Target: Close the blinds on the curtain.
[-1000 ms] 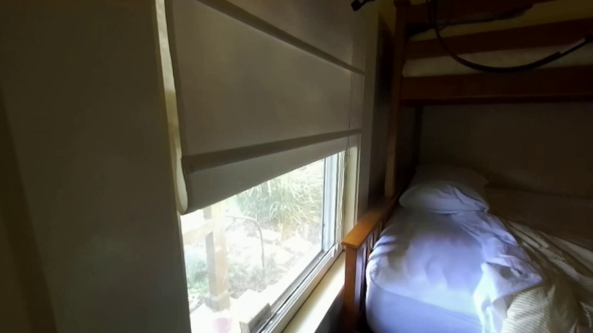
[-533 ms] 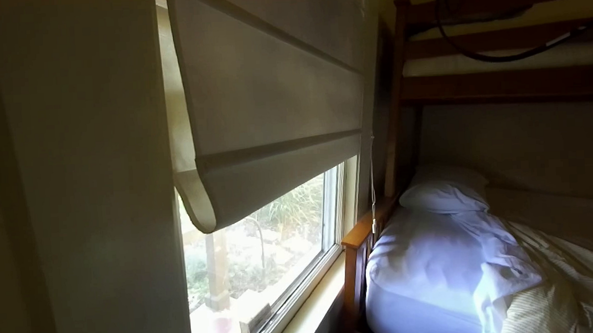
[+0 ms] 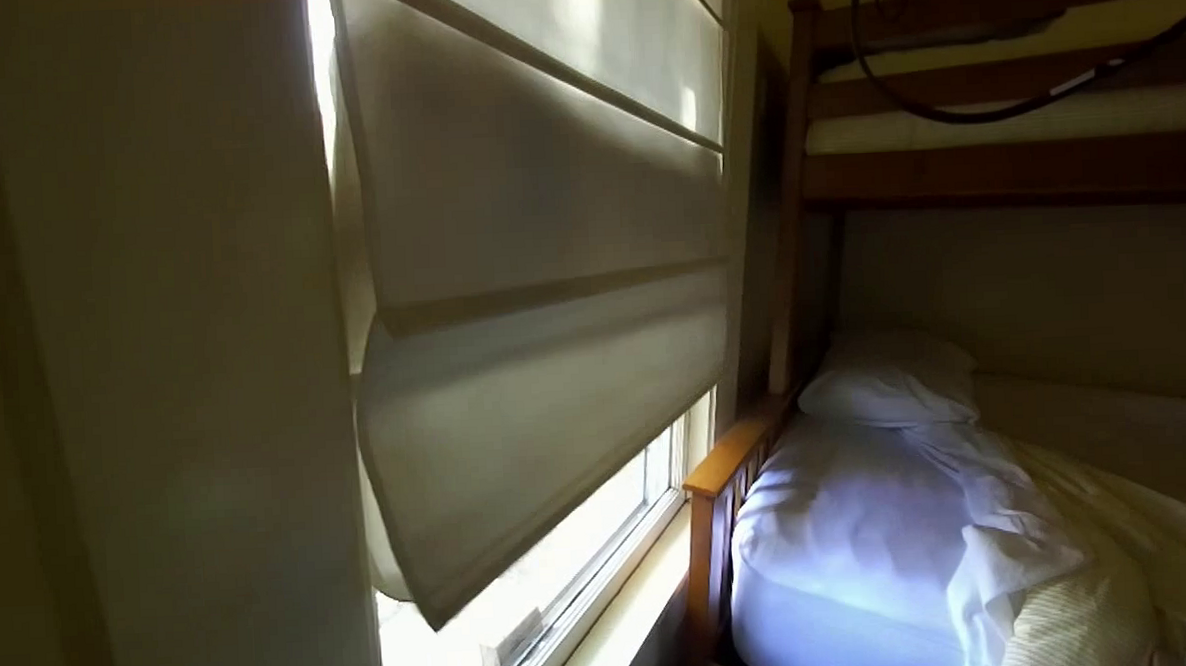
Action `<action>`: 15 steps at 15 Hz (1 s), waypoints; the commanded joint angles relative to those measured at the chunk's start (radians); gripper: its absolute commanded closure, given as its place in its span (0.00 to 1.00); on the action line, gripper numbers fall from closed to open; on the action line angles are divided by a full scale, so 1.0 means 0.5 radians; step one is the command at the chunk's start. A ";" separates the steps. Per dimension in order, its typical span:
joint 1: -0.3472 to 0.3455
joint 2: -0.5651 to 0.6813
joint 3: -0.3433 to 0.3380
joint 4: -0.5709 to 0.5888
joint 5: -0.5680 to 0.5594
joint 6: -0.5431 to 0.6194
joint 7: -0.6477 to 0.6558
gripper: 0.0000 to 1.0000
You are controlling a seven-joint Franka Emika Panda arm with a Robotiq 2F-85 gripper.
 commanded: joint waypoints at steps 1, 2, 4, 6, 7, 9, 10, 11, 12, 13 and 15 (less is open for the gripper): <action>0.019 0.063 0.003 0.101 0.058 -0.123 -0.021 0.31; 0.031 0.038 0.023 0.048 0.031 -0.188 0.007 0.25; 0.047 0.009 0.068 -0.034 -0.009 -0.411 0.051 0.11; 0.067 -0.030 0.105 -0.176 -0.009 -0.554 0.063 0.01; 0.070 -0.038 0.115 -0.233 0.001 -0.634 0.078 0.00; 0.056 -0.080 0.113 -0.356 0.002 -0.796 0.124 0.00; 0.034 -0.104 0.114 -0.438 -0.084 -0.746 0.163 0.00; 0.028 -0.115 0.084 -0.509 -0.021 -0.703 0.077 0.00; 0.001 -0.114 0.070 -0.542 -0.035 -0.710 0.116 0.00; -0.017 -0.127 0.036 -0.594 -0.001 -0.698 0.095 0.00; -0.049 -0.130 -0.027 -0.659 0.089 -0.706 0.077 0.00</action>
